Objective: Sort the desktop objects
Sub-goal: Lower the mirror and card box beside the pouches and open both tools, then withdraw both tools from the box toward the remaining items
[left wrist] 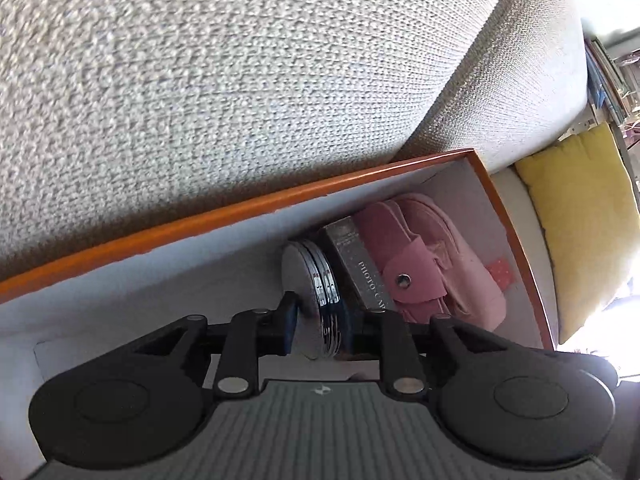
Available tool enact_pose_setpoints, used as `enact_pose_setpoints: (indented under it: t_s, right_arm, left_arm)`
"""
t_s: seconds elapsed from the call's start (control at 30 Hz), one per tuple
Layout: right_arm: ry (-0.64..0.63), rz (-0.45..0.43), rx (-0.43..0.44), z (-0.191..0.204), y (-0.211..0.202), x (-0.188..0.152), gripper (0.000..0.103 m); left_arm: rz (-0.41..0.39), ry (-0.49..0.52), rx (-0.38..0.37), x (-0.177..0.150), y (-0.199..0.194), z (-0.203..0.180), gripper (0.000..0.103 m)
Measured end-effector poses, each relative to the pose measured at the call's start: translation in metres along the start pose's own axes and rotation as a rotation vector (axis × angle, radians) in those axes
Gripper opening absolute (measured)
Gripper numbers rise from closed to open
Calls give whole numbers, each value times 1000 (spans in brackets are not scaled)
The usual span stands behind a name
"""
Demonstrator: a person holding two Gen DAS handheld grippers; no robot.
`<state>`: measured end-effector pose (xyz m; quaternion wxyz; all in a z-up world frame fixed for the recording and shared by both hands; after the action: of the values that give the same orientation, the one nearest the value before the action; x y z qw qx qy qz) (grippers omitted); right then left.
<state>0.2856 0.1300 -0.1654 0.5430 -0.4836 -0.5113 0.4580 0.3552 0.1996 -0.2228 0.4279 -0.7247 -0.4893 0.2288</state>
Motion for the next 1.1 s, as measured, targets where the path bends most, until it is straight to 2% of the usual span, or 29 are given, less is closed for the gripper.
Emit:
enact_pose_setpoints:
  t_s: [0.07,0.13,0.17,0.23,0.37,0.43,0.6,0.73,0.8,0.9,1.1]
  right_arm:
    - [16,17,10,4,4,0,48]
    - [41,27,-24,2,8,5,47]
    - [78,37,-19,1,11,12,46]
    - [155,49,6,-5,14,14,40]
    - [261,46,22,-15,19,10,20]
    - [290,38,46,-16,20,8,20]
    - [261,-12,32,-6,9,3,22]
    - [274,-19,26,-2,7,3,22]
    - [226,-22,7,5,8,0,22]
    - [230,-34,5,9,0,-6,22]
    - [221,-35,-11,17,-7,-23,22]
  left_arm:
    - [3,-11,-11,1,1,-1,26]
    - [13,-30,-31,3,2,-2,27]
    - [16,-27,-45,-6,-1,9,29]
    - [21,-33,-51,-3,-3,14,29]
    - [29,-52,-98,-6,-4,17,30]
    - [35,-38,-136,-9,-5,15,30]
    - [17,-3,-157,-9,2,4,30]
    - [7,1,-140,-9,0,9,30]
    - [-1,9,-124,-14,-6,10,30]
    - [2,16,-107,-11,-13,13,30]
    - [7,16,-110,-9,-23,19,30]
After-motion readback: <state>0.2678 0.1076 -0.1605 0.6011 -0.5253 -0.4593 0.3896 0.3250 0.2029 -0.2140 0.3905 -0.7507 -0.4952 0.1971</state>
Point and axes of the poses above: each gripper's, at about its wrist camera, not at the fingertips, and y roughly the way its jaws point, z to its left, x to its top, the point moved 9 cm from there along y, roughly the way its jaws point, and after that the axes turned 8 degrees about z, right-handed, at the moved point
